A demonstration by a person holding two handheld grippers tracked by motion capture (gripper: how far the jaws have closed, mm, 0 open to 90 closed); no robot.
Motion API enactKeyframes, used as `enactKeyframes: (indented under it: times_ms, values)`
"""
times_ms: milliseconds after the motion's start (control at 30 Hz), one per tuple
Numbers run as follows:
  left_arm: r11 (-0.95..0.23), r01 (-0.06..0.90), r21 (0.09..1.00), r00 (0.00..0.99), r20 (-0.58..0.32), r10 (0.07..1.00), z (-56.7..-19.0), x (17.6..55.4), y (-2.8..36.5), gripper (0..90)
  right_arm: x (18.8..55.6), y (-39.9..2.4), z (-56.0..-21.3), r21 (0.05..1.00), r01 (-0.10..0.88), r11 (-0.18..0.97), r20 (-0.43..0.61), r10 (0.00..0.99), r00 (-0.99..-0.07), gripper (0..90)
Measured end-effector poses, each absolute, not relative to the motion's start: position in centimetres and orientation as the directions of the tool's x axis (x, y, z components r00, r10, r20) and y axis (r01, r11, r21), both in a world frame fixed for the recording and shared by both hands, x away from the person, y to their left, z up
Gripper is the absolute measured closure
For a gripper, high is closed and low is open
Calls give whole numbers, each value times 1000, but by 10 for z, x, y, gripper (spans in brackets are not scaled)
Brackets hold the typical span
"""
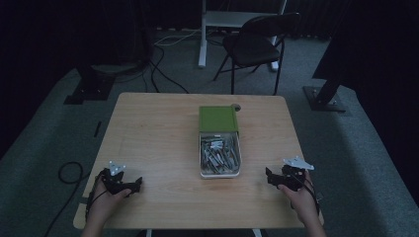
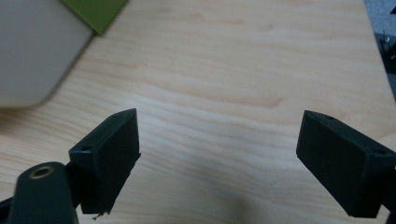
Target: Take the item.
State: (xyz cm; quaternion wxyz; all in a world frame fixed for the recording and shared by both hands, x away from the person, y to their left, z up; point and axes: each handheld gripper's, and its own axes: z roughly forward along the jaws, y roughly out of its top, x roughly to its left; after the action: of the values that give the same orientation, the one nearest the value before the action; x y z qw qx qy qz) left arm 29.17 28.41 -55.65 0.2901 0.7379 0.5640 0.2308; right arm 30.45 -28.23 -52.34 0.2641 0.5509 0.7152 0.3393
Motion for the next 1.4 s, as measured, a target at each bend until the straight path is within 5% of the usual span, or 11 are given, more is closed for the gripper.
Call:
enactKeyframes:
  times_ms: [767, 1400]
  values:
    - [-195, 699, 688, 257, 13, 966, -556, 292, 284, 23, 281, -229, -449, 870, 432, 239, -49, 912, -406, 187]
    - [-195, 699, 688, 257, 13, 966, -556, 292, 284, 23, 268, -167, -437, 892, 309, 330, -108, 819, -563, 285]
